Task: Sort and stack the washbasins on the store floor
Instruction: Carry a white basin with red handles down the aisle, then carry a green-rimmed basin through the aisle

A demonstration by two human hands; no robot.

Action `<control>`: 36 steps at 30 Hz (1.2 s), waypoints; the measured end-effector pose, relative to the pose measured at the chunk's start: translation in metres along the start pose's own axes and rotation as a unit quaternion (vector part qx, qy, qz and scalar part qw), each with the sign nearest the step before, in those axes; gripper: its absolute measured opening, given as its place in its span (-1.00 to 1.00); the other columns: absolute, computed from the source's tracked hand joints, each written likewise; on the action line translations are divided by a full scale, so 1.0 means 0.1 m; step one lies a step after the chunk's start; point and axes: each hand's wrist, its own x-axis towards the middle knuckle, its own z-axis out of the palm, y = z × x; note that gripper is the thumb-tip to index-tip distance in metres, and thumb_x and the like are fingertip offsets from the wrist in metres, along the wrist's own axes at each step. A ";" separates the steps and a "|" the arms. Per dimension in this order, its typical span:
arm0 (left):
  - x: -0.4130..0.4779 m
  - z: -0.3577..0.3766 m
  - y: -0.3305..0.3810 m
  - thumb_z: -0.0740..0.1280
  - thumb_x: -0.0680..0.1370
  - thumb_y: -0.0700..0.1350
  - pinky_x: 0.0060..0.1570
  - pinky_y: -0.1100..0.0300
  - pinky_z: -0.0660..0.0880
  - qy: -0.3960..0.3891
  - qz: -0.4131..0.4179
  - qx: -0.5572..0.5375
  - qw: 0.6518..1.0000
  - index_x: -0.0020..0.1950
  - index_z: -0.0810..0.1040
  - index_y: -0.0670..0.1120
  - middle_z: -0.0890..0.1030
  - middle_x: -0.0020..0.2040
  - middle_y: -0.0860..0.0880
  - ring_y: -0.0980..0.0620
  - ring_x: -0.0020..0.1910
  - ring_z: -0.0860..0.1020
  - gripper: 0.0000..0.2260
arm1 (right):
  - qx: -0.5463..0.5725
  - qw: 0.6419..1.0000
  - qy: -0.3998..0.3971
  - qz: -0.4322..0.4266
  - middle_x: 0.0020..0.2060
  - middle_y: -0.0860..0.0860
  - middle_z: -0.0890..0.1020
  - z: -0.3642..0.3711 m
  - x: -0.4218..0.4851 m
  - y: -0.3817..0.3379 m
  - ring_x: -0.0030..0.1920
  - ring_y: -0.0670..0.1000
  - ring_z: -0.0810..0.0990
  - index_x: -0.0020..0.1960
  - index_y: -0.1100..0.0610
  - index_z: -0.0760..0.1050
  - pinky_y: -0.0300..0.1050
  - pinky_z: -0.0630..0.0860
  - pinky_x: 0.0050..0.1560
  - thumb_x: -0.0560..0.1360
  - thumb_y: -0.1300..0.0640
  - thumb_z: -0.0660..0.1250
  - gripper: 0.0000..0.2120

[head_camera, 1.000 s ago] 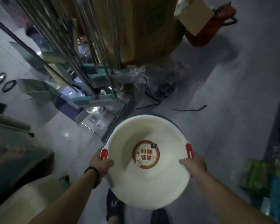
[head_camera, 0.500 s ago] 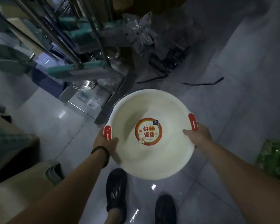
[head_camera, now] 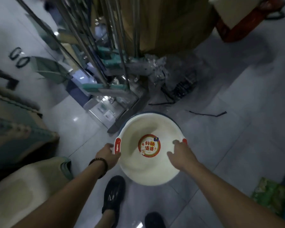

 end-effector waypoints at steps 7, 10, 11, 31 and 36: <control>-2.22 -0.98 -0.22 0.33 0.60 0.12 0.25 0.08 0.55 0.035 0.076 0.071 0.994 0.31 0.58 0.10 0.67 0.23 0.00 0.00 0.15 0.60 -0.70 | -0.116 0.965 -0.037 -0.231 0.22 0.08 0.69 -0.67 -1.83 -1.08 0.22 0.18 0.65 0.30 0.04 0.54 0.08 0.58 0.23 0.60 -0.13 0.25 -0.63; -3.20 -1.45 -0.64 0.29 0.63 0.11 0.22 0.15 0.53 0.071 0.073 0.054 0.993 0.33 0.56 0.08 0.66 0.23 0.00 -0.02 0.20 0.61 -0.70 | -0.126 0.943 -0.052 -0.305 0.19 0.07 0.70 -0.82 -2.77 -1.68 0.22 0.17 0.66 0.26 0.02 0.56 0.02 0.57 0.22 0.60 -0.13 0.23 -0.65; -3.51 -1.59 -0.80 0.28 0.62 0.13 0.19 0.15 0.54 0.092 0.064 0.042 0.993 0.32 0.56 0.09 0.66 0.23 0.00 -0.02 0.19 0.61 -0.69 | -0.129 0.933 -0.052 -0.331 0.21 0.07 0.69 -0.85 -3.10 -1.89 0.25 0.15 0.64 0.30 0.01 0.56 -0.02 0.53 0.24 0.62 -0.12 0.25 -0.66; -8.50 -1.43 -6.92 0.25 0.63 0.07 -0.07 0.24 0.45 0.375 -0.208 -0.250 0.868 0.01 0.48 0.14 0.62 0.02 0.08 0.07 -0.01 0.57 -0.94 | -0.365 0.621 -0.173 -0.671 -0.01 -0.06 0.65 2.84 -9.25 -3.64 0.05 -0.01 0.64 0.18 -0.08 0.57 -0.21 0.50 0.06 0.61 -0.11 0.32 -0.80; -9.30 -0.97 -8.26 0.31 0.60 0.10 0.09 0.27 0.49 0.400 -0.268 -0.297 0.824 0.07 0.51 0.17 0.64 0.08 0.08 0.07 0.07 0.60 -0.92 | -0.435 0.553 -0.213 -0.678 0.05 -0.01 0.69 3.94 -10.47 -3.55 0.13 0.04 0.64 0.26 0.00 0.57 -0.07 0.55 0.18 0.65 -0.10 0.27 -0.72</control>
